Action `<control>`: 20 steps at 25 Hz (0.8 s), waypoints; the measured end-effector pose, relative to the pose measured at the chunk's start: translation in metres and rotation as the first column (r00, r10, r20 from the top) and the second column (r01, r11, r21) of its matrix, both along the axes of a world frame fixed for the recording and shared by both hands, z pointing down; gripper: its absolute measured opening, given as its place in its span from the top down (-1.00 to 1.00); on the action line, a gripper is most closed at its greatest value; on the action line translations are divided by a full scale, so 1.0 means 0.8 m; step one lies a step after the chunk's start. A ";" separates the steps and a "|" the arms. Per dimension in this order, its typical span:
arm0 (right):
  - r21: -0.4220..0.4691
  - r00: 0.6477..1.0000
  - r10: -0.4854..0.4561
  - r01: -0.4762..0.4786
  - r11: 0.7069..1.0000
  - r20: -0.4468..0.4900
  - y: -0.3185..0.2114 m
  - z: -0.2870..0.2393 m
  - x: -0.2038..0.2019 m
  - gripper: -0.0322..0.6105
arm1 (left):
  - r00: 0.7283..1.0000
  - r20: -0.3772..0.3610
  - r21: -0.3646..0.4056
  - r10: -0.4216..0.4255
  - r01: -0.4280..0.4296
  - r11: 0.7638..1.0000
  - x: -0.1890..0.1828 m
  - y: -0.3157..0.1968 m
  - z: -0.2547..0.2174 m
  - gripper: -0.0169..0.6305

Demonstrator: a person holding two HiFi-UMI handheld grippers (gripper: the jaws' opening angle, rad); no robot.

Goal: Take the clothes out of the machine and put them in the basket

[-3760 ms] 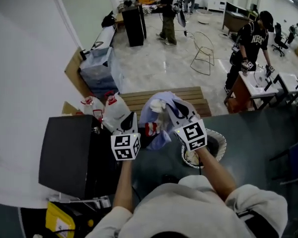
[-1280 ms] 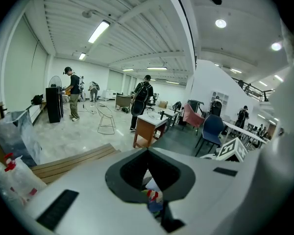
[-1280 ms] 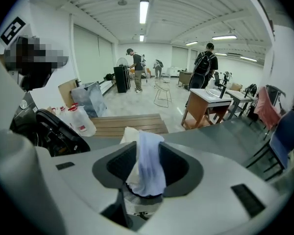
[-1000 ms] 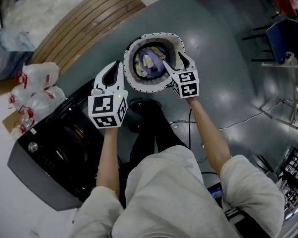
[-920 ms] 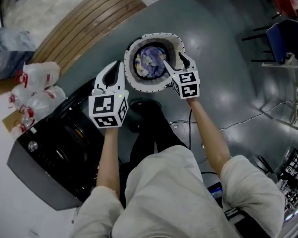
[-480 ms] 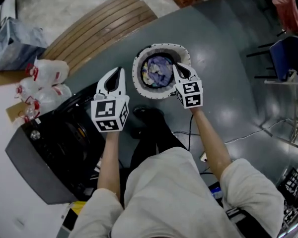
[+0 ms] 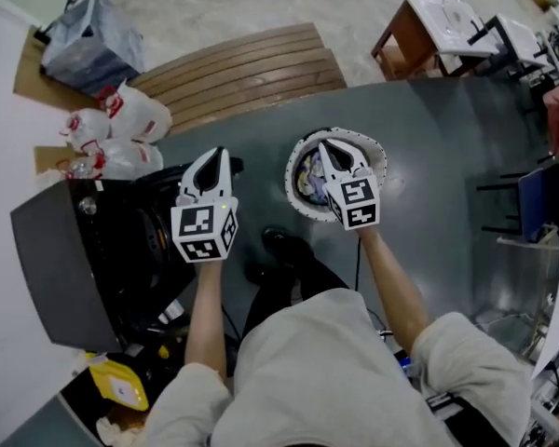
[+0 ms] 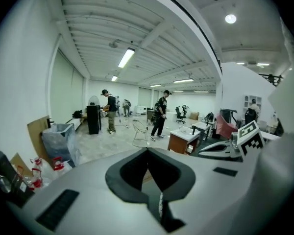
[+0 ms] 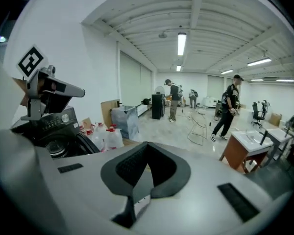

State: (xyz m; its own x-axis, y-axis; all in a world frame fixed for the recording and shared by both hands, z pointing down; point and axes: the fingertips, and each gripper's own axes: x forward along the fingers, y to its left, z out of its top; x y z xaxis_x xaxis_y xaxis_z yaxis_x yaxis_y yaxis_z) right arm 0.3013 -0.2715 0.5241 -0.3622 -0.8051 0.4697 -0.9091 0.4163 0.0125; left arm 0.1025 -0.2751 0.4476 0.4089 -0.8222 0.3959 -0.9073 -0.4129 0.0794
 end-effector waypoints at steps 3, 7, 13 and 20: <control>0.044 0.993 -0.117 0.116 0.992 0.010 -0.014 -0.037 -0.069 0.83 | 0.994 0.004 0.007 -0.111 0.111 0.994 -0.062 0.014 -0.014 0.89; 0.091 0.959 -0.283 0.281 0.955 0.012 -0.012 -0.073 -0.174 0.83 | 0.963 0.002 0.033 -0.269 0.268 0.963 -0.152 0.052 -0.038 0.89; 0.145 0.850 -0.527 0.519 0.842 0.020 0.020 -0.118 -0.342 0.83 | 0.852 0.006 0.067 -0.524 0.523 0.850 -0.296 0.146 -0.066 0.89; 0.168 0.695 -0.719 0.705 0.689 0.031 0.093 -0.136 -0.493 0.83 | 0.670 0.013 0.080 -0.742 0.739 0.669 -0.419 0.285 -0.077 0.89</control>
State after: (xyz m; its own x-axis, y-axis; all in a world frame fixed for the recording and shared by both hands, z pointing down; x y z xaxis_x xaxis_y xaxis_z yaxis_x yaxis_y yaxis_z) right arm -0.0931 -0.1967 0.4153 -0.8860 -0.3392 0.3163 -0.3399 0.9389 0.0546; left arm -0.2324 -0.0472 0.3863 -0.3606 -0.8708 0.3340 -0.9187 0.3936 0.0342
